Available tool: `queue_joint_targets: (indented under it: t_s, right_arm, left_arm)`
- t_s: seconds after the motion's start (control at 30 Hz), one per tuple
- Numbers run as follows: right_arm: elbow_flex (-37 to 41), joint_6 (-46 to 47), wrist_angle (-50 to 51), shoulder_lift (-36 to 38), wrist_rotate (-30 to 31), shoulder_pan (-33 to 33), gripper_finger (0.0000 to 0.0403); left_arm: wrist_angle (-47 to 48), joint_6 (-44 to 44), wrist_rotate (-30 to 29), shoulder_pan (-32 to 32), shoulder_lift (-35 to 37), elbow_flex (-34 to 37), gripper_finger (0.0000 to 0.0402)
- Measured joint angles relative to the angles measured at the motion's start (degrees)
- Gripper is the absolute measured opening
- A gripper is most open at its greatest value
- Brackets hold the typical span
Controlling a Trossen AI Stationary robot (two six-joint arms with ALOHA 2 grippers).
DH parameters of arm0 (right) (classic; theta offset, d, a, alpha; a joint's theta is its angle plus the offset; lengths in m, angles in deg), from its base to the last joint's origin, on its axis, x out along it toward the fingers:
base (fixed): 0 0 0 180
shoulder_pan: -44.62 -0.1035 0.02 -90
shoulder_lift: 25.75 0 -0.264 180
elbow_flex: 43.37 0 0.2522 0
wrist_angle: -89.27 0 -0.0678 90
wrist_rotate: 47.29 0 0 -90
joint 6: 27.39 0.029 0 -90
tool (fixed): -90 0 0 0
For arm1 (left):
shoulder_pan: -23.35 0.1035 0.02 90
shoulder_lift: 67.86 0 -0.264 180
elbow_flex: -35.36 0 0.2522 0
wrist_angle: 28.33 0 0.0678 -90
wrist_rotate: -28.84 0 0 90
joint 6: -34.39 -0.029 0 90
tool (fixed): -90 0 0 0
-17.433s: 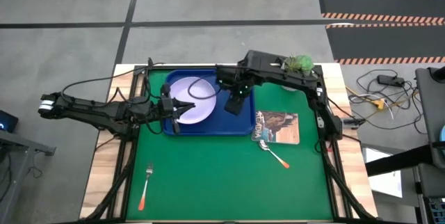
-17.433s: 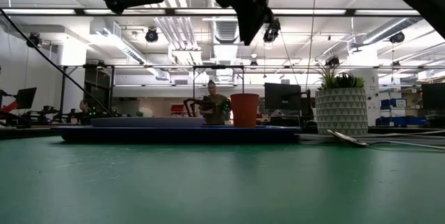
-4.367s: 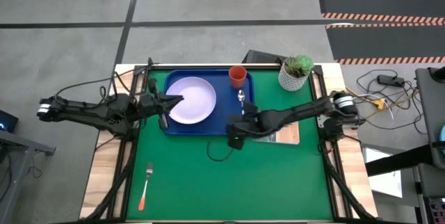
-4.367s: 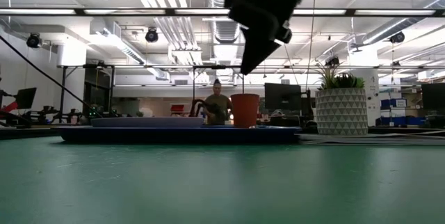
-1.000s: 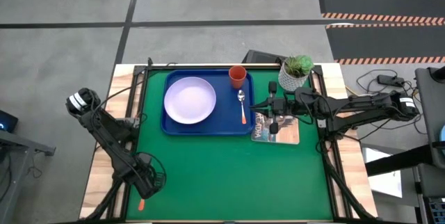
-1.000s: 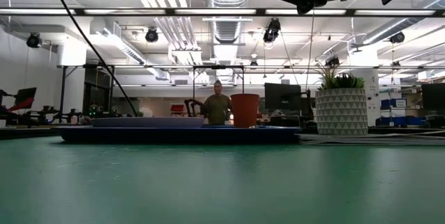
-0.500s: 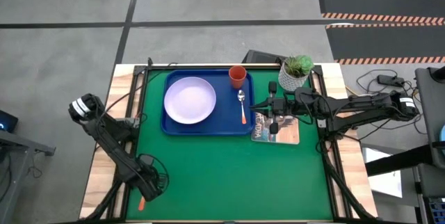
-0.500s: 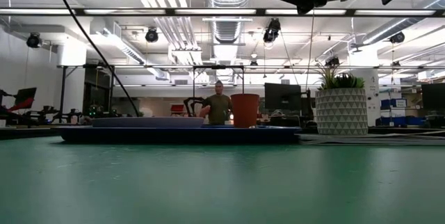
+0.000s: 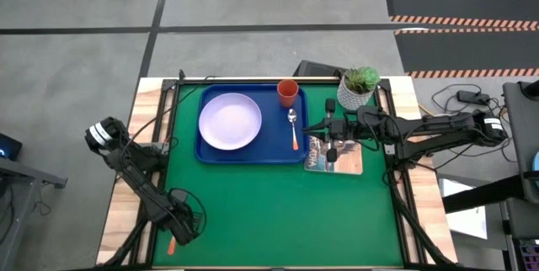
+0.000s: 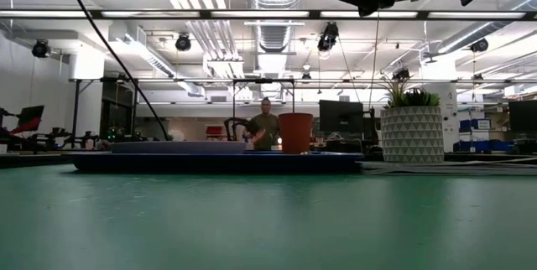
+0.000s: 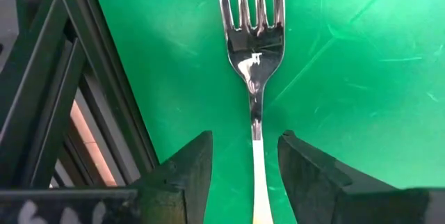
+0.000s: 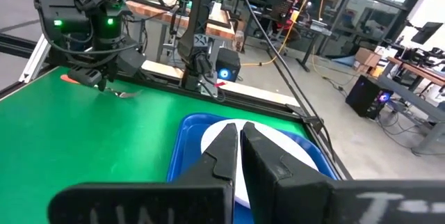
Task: Pick and place plate/cup/fork/spoon on tray
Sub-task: Put the orange fork on the blue serving tray to the left of the orange spoon
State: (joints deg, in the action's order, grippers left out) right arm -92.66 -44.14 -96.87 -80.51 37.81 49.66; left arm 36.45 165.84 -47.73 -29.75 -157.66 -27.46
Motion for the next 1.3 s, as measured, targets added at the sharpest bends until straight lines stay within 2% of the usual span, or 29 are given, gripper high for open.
queue_joint_targets:
  t_s: [0.2, 0.63, 1.0, 1.3]
  right_arm:
    - [-0.01, -0.86, 1.38, 1.14, 0.02, 0.0, 0.0009]
    - [-0.01, -0.99, 10.97, 9.21, -0.02, -0.02, 0.0009]
    - [4.8, -2.2, 11.52, 18.63, -0.09, -0.02, 0.0009]
    - [5.95, -2.35, 11.5, 21.44, -0.11, -0.02, 0.0009]
  left_arm:
    - [0.0, 0.23, -0.08, 0.0, 0.0, 0.53, 0.0143]
    - [-0.44, 1.75, -0.17, 0.02, 0.02, 0.72, 0.0139]
    - [-1.08, 1.85, -0.19, 0.04, 0.02, 0.81, 0.0065]
    - [-1.23, 1.86, -0.2, 0.11, 0.02, 0.81, 0.0017]
